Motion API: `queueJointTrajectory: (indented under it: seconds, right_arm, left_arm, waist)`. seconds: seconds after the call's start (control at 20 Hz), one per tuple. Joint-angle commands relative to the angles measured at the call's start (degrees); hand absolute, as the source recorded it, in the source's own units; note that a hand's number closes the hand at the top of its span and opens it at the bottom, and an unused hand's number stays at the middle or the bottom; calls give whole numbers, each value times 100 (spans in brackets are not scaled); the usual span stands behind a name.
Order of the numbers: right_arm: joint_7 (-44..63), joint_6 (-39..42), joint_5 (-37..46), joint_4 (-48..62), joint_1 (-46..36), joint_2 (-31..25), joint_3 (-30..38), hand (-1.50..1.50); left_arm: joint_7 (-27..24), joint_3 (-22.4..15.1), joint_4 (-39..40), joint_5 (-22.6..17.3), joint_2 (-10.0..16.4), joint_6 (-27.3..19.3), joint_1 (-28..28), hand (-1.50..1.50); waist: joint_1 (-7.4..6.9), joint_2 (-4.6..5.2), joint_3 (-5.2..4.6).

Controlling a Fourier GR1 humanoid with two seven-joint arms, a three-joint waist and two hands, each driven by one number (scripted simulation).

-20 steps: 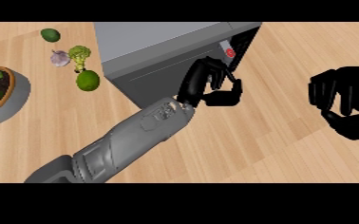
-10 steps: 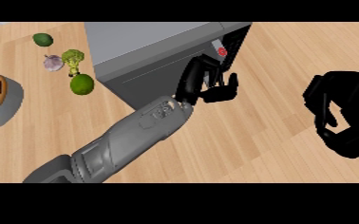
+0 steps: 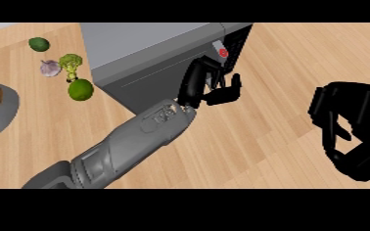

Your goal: Pick up the milk, place it into the microwave and close the microwave

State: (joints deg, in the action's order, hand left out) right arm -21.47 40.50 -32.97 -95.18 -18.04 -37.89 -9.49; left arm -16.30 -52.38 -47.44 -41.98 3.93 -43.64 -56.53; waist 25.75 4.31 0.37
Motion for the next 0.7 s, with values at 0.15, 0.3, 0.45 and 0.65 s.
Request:
queueJointTrajectory:
  seconds: [0.15,0.3,0.45,0.65]
  right_arm:
    - [-115,186,-83,-217,176,3,-49,150]
    - [300,557,-10,-393,355,-214,-603,150]
    - [311,469,-154,-517,545,-38,-757,150]
    - [427,283,-139,-715,773,5,-857,150]
  left_arm:
    - [-222,682,310,-210,-373,-646,-412,150]
    - [565,642,244,-826,-381,56,-81,150]
    - [253,1423,-164,-1403,-387,118,115,150]
    - [188,1672,-51,-1808,-394,530,288,150]
  waist:
    - [-73,-9,-22]
    - [-66,214,-57]
    - [-321,198,-108]
    - [-448,161,-96]
